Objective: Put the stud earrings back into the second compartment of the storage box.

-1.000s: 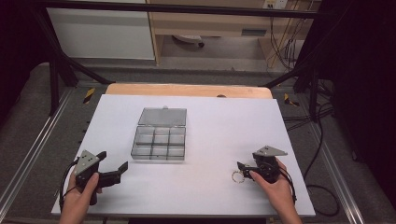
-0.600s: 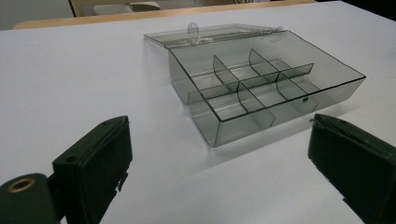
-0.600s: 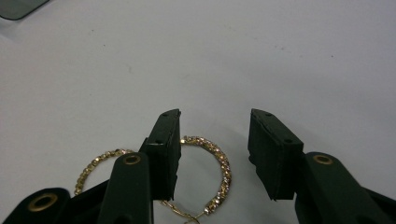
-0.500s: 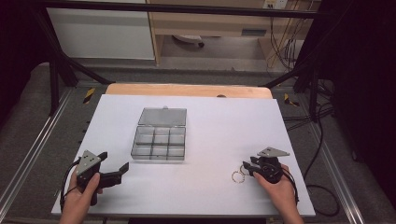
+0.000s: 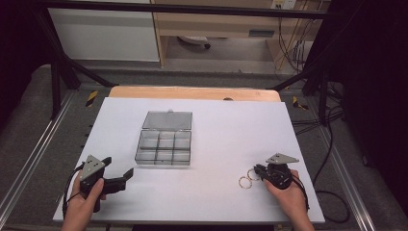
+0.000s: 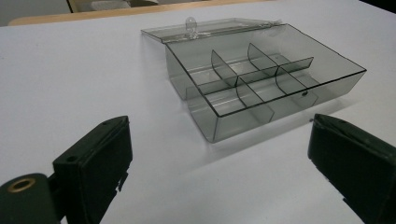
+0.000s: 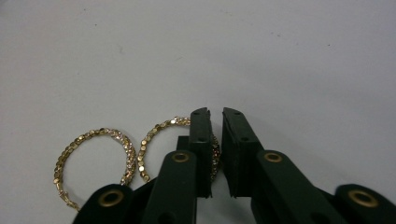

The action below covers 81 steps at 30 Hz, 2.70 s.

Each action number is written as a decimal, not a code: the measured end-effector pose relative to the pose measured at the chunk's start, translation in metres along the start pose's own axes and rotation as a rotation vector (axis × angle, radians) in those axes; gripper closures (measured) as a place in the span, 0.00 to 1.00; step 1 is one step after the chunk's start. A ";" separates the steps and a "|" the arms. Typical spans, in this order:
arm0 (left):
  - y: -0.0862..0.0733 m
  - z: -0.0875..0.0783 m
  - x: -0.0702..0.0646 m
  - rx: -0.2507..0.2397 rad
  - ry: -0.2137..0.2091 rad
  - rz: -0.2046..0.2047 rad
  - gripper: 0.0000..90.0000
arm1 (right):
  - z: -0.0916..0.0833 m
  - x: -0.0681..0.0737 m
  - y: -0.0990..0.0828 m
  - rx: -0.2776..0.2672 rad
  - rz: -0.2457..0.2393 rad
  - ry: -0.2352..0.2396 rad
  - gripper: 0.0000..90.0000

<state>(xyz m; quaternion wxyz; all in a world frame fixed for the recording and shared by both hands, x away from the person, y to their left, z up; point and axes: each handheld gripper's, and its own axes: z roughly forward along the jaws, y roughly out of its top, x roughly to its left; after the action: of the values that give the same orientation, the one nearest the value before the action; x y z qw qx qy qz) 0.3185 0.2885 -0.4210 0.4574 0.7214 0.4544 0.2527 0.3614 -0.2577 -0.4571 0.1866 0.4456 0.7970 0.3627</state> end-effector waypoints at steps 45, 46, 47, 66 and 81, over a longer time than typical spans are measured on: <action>-0.002 -0.002 0.003 0.008 0.019 -0.010 0.08 | 0.043 0.109 0.133 -0.138 -0.144 0.251 0.97; -0.002 -0.002 0.004 0.009 0.018 -0.009 0.08 | 0.043 0.109 0.133 -0.138 -0.144 0.251 0.97; -0.003 -0.001 0.003 0.009 0.019 -0.011 0.08 | 0.044 0.110 0.137 -0.142 -0.148 0.252 0.97; -0.002 -0.001 0.004 0.013 0.013 -0.011 0.08 | 0.093 0.133 0.179 -0.161 -0.072 0.248 0.97; -0.001 0.000 0.003 0.012 0.006 -0.006 0.08 | 0.120 0.156 0.196 -0.151 -0.064 0.265 0.97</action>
<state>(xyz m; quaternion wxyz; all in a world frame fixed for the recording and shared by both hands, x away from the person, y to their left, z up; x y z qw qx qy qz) 0.3191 0.2919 -0.4223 0.4522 0.7222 0.4594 0.2508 0.4653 -0.0097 -0.3869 0.1240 0.3529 0.7988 0.4712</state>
